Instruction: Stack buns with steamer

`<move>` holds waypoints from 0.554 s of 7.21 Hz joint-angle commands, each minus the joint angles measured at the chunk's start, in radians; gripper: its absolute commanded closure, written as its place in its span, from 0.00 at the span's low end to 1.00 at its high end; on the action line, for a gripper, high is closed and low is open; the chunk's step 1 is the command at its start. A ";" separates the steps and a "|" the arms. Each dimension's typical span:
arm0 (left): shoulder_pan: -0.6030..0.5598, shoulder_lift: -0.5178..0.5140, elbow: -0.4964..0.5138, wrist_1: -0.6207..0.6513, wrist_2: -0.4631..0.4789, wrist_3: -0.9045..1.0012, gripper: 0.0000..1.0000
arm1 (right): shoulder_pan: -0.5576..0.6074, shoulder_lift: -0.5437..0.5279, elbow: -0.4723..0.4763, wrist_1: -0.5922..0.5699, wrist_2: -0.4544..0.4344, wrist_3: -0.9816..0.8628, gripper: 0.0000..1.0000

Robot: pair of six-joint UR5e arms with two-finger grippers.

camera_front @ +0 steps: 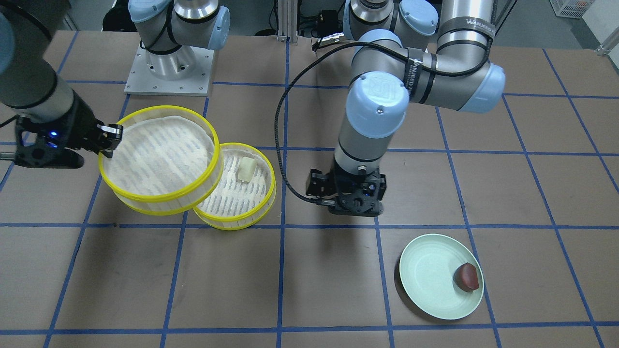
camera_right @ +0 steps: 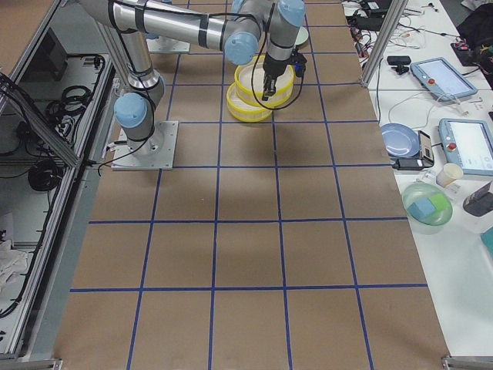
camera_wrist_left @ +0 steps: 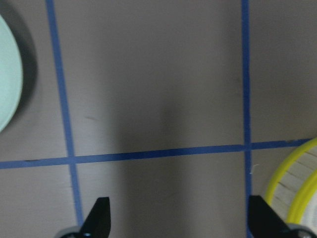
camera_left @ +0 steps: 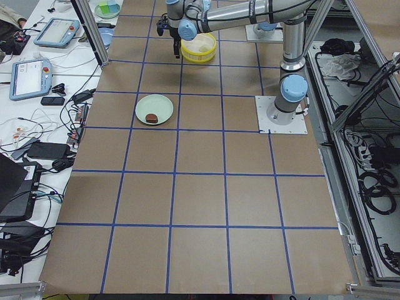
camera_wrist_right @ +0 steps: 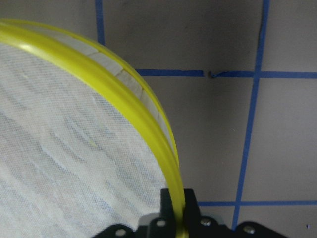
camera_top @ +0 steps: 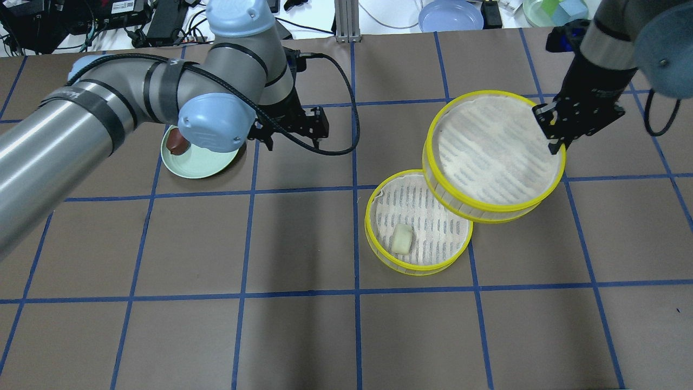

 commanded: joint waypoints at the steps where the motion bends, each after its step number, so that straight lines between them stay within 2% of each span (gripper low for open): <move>1: 0.161 -0.003 0.000 0.005 0.068 0.258 0.01 | 0.118 0.052 0.083 -0.119 -0.001 0.036 1.00; 2: 0.221 -0.028 -0.006 0.052 0.161 0.369 0.01 | 0.141 0.090 0.092 -0.171 -0.006 0.038 1.00; 4: 0.303 -0.093 -0.016 0.186 0.177 0.431 0.00 | 0.142 0.124 0.100 -0.203 -0.012 0.035 1.00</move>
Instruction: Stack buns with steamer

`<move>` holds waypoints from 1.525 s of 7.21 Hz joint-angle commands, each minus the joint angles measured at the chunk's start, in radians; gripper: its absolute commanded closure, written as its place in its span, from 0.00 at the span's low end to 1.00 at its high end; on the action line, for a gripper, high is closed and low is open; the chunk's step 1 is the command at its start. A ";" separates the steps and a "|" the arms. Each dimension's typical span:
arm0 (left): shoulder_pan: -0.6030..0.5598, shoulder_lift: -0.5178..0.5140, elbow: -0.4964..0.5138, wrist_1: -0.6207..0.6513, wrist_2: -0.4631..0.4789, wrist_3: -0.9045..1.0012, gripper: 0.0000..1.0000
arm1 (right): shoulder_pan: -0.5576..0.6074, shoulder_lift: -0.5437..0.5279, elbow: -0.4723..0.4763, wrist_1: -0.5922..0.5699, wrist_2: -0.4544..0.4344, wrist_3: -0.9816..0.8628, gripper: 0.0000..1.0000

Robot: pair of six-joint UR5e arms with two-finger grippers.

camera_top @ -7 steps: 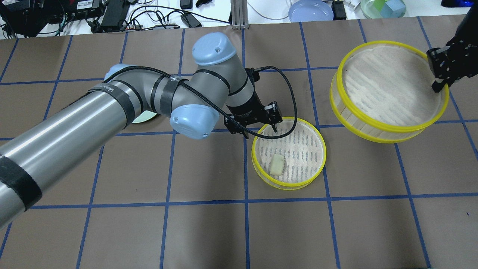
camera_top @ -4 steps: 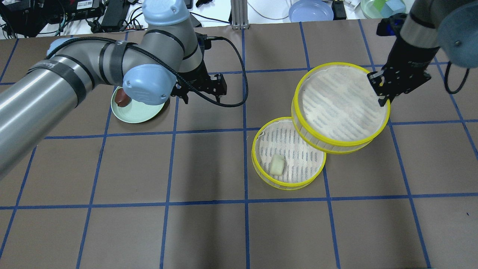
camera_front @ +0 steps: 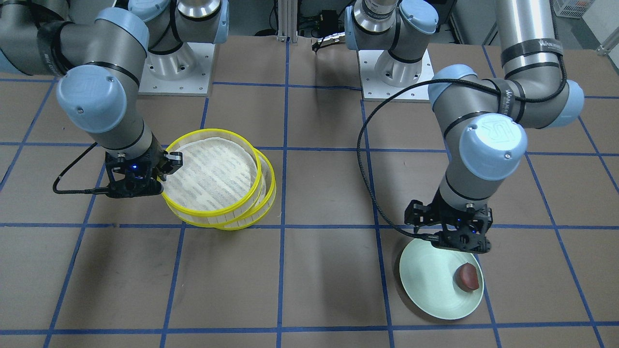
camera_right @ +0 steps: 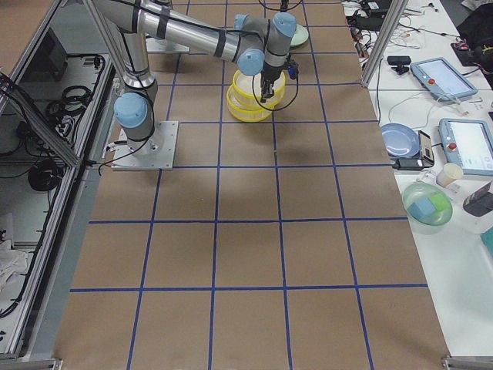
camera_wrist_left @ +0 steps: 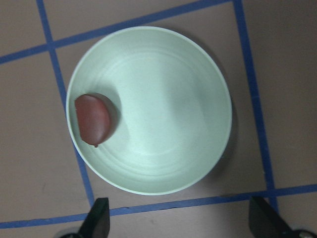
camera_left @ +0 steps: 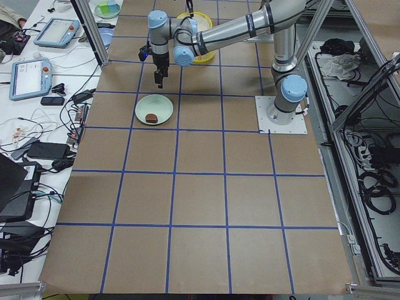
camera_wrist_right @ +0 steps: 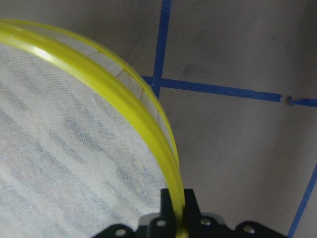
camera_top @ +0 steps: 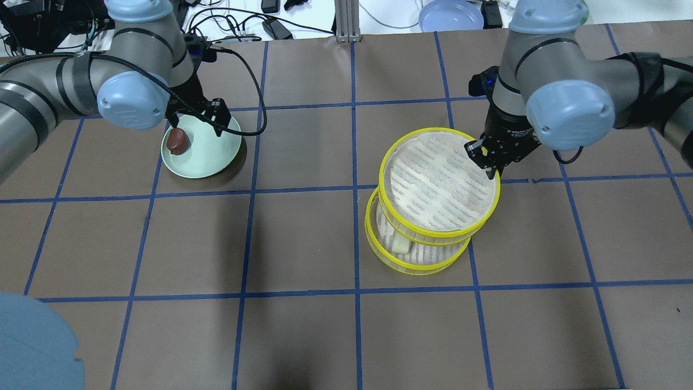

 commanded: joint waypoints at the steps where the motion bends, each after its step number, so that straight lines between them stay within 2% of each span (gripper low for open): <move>1: 0.064 -0.096 -0.004 0.183 0.014 0.044 0.00 | 0.007 0.046 0.023 -0.030 0.004 0.000 1.00; 3: 0.098 -0.195 -0.004 0.299 0.003 0.092 0.01 | 0.013 0.039 0.028 -0.026 0.008 0.000 1.00; 4: 0.099 -0.216 -0.003 0.306 0.003 0.100 0.06 | 0.029 0.033 0.028 -0.021 0.005 0.003 1.00; 5: 0.099 -0.230 -0.004 0.304 0.003 0.102 0.25 | 0.044 0.015 0.028 -0.021 0.002 0.023 1.00; 7: 0.099 -0.243 -0.004 0.295 0.015 0.134 1.00 | 0.064 0.004 0.028 -0.018 0.001 0.072 1.00; 9: 0.104 -0.227 0.005 0.284 0.017 0.137 1.00 | 0.064 0.008 0.049 -0.032 -0.005 -0.015 1.00; 11: 0.084 -0.154 0.017 0.141 0.006 0.096 1.00 | 0.064 0.010 0.069 -0.043 -0.010 -0.045 1.00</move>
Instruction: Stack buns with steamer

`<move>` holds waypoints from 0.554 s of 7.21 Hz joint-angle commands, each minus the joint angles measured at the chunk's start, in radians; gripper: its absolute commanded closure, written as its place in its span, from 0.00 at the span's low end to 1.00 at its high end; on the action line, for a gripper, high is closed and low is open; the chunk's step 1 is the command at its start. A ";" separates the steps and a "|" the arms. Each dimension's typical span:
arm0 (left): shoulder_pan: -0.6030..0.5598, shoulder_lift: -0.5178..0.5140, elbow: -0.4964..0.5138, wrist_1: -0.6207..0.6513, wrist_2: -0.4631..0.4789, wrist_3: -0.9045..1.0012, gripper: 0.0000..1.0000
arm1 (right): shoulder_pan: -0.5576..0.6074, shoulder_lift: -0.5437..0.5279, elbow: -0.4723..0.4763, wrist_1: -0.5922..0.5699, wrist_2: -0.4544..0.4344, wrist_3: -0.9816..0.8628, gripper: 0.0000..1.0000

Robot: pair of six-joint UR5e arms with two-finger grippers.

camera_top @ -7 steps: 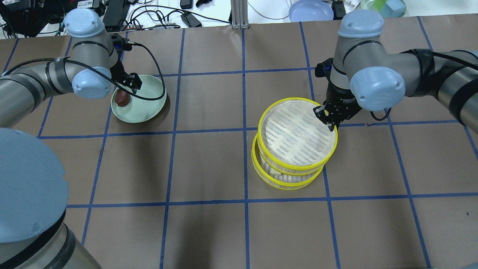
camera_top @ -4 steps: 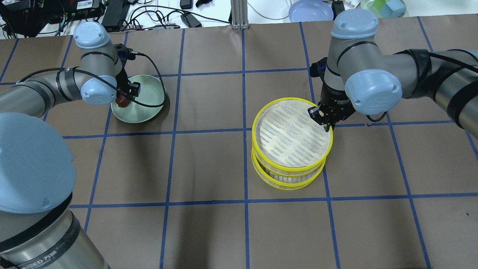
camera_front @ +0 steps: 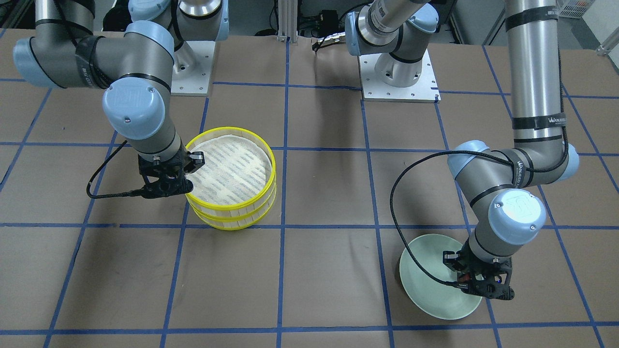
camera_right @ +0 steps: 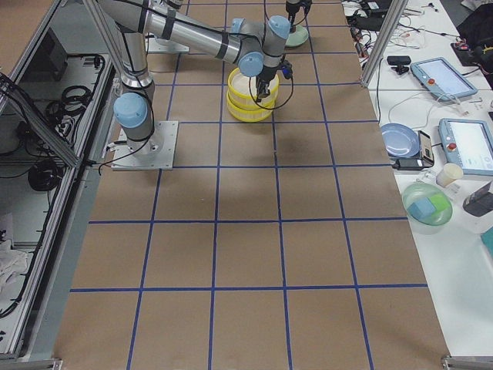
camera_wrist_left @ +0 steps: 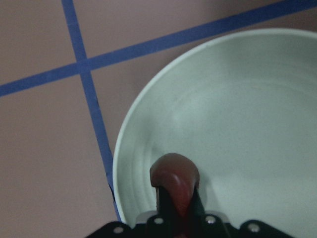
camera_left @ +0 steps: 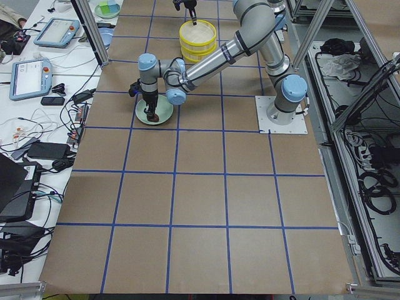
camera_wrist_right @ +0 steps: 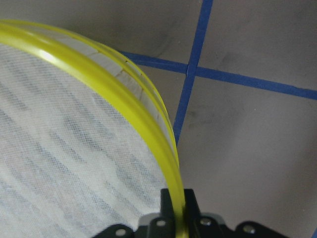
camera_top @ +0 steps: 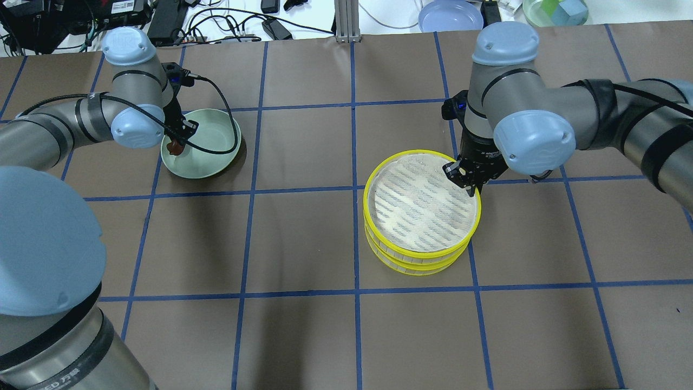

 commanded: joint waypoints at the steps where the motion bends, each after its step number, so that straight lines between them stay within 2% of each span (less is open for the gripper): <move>1: -0.033 0.098 0.007 -0.152 -0.027 -0.136 1.00 | 0.000 -0.001 0.019 -0.008 -0.002 -0.021 1.00; 3: -0.109 0.202 0.007 -0.305 -0.073 -0.276 1.00 | 0.000 0.004 0.021 -0.028 -0.007 -0.019 1.00; 4: -0.148 0.251 0.008 -0.359 -0.138 -0.351 1.00 | -0.003 0.004 0.021 -0.030 -0.008 -0.021 1.00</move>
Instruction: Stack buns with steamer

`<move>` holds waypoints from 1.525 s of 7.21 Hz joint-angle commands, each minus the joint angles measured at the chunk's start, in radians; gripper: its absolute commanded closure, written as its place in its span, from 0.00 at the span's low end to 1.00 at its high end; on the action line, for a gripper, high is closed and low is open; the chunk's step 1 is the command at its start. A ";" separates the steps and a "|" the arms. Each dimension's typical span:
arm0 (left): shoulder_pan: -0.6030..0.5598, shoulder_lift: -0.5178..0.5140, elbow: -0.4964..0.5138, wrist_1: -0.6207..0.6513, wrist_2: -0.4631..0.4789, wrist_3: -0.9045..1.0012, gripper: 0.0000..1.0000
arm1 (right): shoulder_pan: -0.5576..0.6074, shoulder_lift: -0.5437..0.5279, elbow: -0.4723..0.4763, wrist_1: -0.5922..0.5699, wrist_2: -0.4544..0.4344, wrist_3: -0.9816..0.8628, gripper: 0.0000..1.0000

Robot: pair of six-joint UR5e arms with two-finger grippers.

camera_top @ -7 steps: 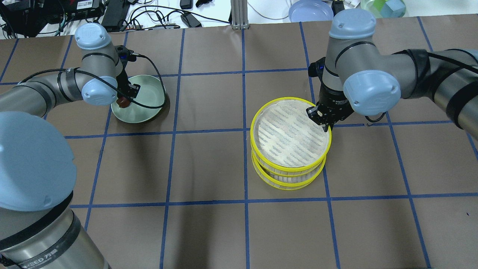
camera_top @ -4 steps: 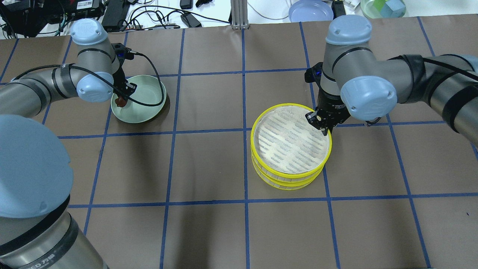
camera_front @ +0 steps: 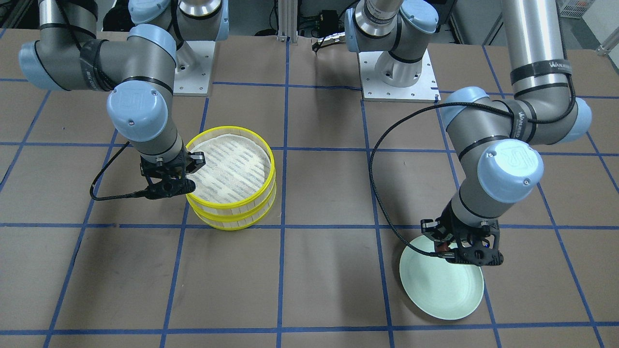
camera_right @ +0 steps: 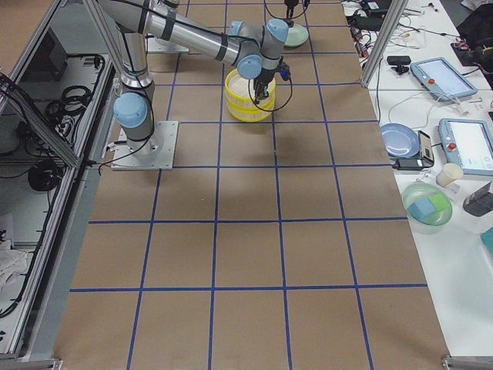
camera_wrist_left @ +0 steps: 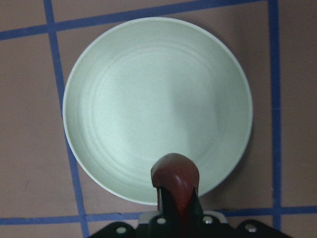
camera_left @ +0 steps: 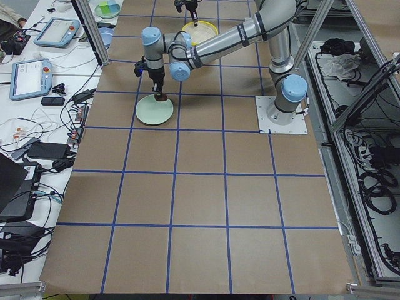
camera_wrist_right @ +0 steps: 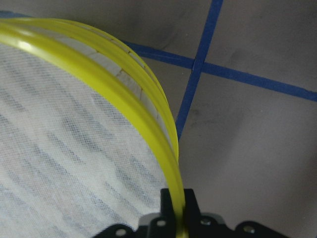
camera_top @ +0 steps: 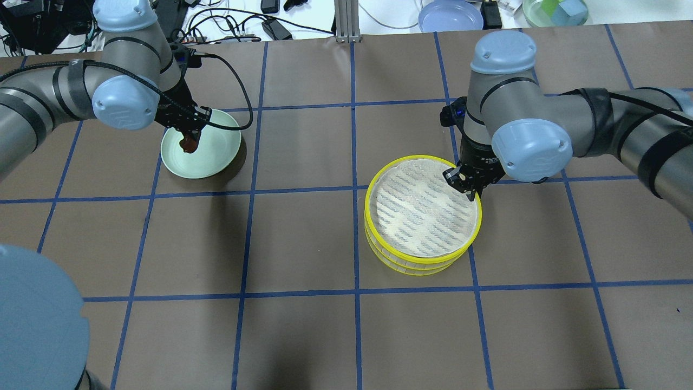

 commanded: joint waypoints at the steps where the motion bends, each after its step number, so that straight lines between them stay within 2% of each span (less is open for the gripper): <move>1: -0.086 0.102 0.000 -0.115 -0.087 -0.165 1.00 | -0.004 0.001 0.001 -0.006 -0.002 -0.001 1.00; 3: -0.161 0.168 0.000 -0.170 -0.171 -0.280 1.00 | -0.006 0.003 0.001 -0.007 -0.008 0.000 1.00; 4: -0.193 0.188 0.000 -0.177 -0.176 -0.299 1.00 | -0.006 0.006 0.003 -0.006 -0.010 0.000 1.00; 5: -0.215 0.204 0.000 -0.186 -0.187 -0.321 1.00 | -0.006 0.009 0.003 -0.001 -0.011 0.000 0.77; 6: -0.223 0.218 0.000 -0.193 -0.243 -0.327 1.00 | -0.006 0.012 0.000 -0.003 -0.013 0.009 0.14; 7: -0.224 0.228 0.000 -0.200 -0.300 -0.338 1.00 | -0.006 -0.005 -0.016 -0.003 -0.013 0.016 0.00; 8: -0.229 0.235 -0.002 -0.200 -0.396 -0.406 1.00 | -0.009 -0.061 -0.060 0.009 -0.011 0.016 0.00; 9: -0.268 0.224 -0.003 -0.197 -0.487 -0.486 1.00 | -0.015 -0.136 -0.142 0.108 -0.002 0.016 0.00; 10: -0.343 0.204 -0.017 -0.184 -0.491 -0.531 1.00 | -0.018 -0.181 -0.249 0.232 0.004 0.044 0.00; 11: -0.414 0.174 -0.034 -0.139 -0.506 -0.552 1.00 | -0.020 -0.193 -0.358 0.328 0.051 0.140 0.00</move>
